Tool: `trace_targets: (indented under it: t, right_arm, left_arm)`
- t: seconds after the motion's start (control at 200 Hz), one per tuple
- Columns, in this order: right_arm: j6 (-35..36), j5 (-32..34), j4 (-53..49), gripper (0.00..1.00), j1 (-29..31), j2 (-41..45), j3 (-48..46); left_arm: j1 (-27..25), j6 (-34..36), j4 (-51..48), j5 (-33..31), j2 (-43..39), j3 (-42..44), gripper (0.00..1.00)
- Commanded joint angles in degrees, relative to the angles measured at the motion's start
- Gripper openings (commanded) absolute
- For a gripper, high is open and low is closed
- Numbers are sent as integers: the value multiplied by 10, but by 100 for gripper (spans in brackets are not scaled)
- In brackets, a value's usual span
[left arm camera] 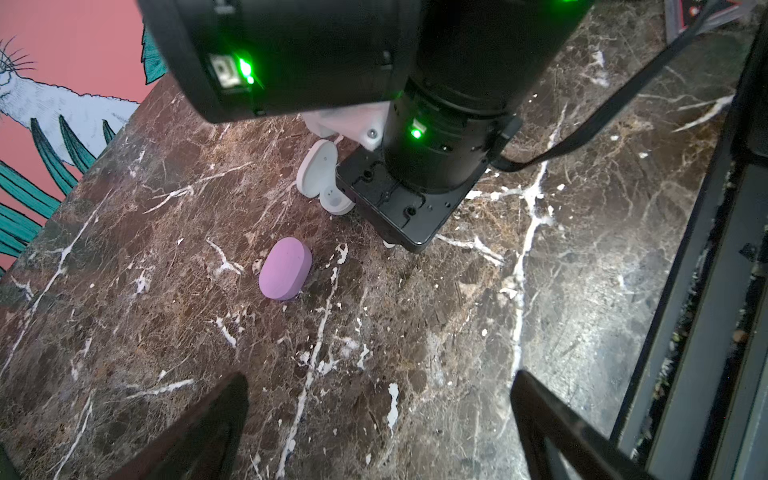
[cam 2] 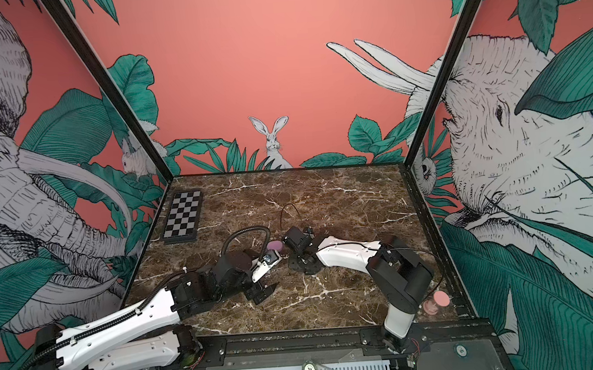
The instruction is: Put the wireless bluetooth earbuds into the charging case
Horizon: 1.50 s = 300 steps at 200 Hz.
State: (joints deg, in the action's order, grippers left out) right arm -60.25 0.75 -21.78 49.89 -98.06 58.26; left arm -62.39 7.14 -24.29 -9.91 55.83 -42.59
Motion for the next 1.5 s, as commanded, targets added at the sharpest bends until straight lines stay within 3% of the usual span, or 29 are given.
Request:
trace_targets:
  t: [0.0, 1.495]
  right_arm:
    - [-5, 1, 2, 39, 2, -8, 11]
    - [-6, -6, 5, 32, 2, -31, 17]
  left_arm:
    - [-2, 4, 5, -3, -12, 7, 99]
    - [-2, 5, 5, -5, -9, 7, 99]
